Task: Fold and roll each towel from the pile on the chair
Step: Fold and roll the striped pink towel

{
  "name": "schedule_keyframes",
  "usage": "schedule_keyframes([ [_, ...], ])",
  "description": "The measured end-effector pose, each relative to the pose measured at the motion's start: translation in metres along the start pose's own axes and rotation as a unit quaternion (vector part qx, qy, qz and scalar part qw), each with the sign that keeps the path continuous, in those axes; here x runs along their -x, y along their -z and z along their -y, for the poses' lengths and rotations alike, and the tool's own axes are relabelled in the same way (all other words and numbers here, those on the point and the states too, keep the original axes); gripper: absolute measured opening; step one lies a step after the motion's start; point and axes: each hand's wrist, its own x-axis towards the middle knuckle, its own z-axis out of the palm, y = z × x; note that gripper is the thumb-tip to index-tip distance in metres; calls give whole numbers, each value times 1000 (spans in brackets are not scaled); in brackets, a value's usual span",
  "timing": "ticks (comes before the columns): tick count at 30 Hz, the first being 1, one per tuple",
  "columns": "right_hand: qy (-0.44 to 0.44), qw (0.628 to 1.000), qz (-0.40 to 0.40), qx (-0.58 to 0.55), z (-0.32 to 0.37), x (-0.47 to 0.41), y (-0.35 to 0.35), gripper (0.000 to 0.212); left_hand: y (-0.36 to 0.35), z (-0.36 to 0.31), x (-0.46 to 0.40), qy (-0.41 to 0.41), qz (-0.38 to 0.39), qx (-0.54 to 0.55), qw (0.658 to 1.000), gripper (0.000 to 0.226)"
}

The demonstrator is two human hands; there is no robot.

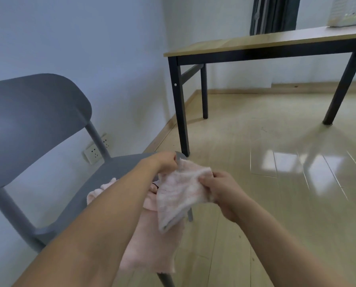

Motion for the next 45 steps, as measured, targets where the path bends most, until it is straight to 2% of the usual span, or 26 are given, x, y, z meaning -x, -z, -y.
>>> schedule_keyframes([
  [4, 40, 997, 42, -42, 47, 9, -10, 17, 46, 37, 51, 30, -142, 69, 987, 15],
  [7, 58, 991, 90, -75, 79, 17, -22, 23, 71, 71, 109, 63, -254, 163, 951, 7],
  [8, 57, 990, 99, -81, 84, 19, -28, 23, 71, 84, 127, 76, -270, 196, 940, 8],
  [10, 31, 992, 107, -58, 80, 22, -43, 25, 59, 105, 162, 110, -267, 224, 931, 11],
  [12, -19, 993, 113, 3, 57, 24, -61, 24, 36, 118, 189, 145, -227, 192, 944, 10],
  [16, -100, 987, 100, 74, 2, 27, -83, 26, 3, 113, 219, 199, -35, 44, 978, 30],
  [17, -105, 987, 96, 71, -7, 26, -84, 23, -1, 115, 218, 208, -35, -1, 978, 34],
  [18, -106, 987, 98, 68, -13, 24, -83, 19, -3, 120, 213, 206, -72, -38, 975, 35],
  [20, -107, 986, 104, 67, -19, 20, -78, 16, -2, 124, 196, 154, -137, -41, 978, 36],
  [21, -108, 986, 107, 66, -20, 18, -76, 18, -1, 124, 186, 110, -128, 12, 985, 39],
  [22, -109, 986, 111, 65, -20, 17, -75, 20, 1, 116, 177, 68, -97, 80, 990, 42],
  [24, -109, 984, 127, 54, -18, 15, -72, 22, 1, 96, 161, -4, -17, 122, 992, 33],
  [25, -108, 983, 142, 47, -16, 15, -71, 23, 3, 88, 152, -25, 8, 88, 996, 28],
  [27, -99, 978, 177, 46, -10, 15, -66, 22, 3, 78, 136, -34, 44, 10, 998, 45],
  [28, -87, 976, 193, 53, -6, 16, -63, 21, 4, 75, 131, -32, 63, -13, 997, 47],
  [31, -40, 975, 202, 78, 8, 18, -56, 19, 11, 73, 125, -51, 35, 42, 997, 43],
  [35, 39, 975, 157, 152, 24, 24, -54, 20, 15, 84, 130, -88, -53, 144, 984, 9],
  [36, 62, 971, 148, 180, 29, 27, -55, 19, 16, 86, 134, -92, -59, 162, 981, 11],
  [39, 144, 933, 141, 299, 50, 38, -64, 21, 22, 90, 152, -113, -45, 182, 976, 20],
  [45, 310, 779, 162, 520, 128, 77, -88, 16, 45, 87, 200, -147, -61, 257, 953, 21],
])
